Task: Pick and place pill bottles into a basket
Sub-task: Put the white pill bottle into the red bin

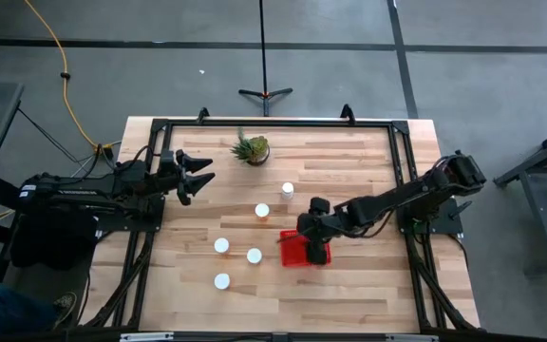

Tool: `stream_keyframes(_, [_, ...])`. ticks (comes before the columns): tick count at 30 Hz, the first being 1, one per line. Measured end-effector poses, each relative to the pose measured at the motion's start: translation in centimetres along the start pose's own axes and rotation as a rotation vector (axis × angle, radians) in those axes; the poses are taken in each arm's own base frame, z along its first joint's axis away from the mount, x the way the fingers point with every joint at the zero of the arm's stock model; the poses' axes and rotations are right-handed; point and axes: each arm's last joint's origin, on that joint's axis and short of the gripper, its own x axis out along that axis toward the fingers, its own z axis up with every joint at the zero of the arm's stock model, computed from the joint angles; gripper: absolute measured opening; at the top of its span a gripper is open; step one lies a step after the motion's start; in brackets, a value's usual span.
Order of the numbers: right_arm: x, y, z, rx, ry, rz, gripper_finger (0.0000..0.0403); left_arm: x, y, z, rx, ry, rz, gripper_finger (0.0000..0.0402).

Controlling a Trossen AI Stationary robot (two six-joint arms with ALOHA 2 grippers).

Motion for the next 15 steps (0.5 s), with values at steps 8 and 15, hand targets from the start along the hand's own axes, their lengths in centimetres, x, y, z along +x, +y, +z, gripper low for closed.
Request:
stream_keyframes(8, [0.4, -4.3, 2.1, 0.200, -0.111, -0.221, 0.0268, 0.0, 0.0, 0.0, -0.001, 0.000, 0.000, 0.0314])
stream_keyframes(15, [1.0, -8.6, 4.4, 0.317, -0.244, -0.242, 0.0268, 0.0, 0.0, 0.0, -0.019, -0.002, 0.004, 0.0314])
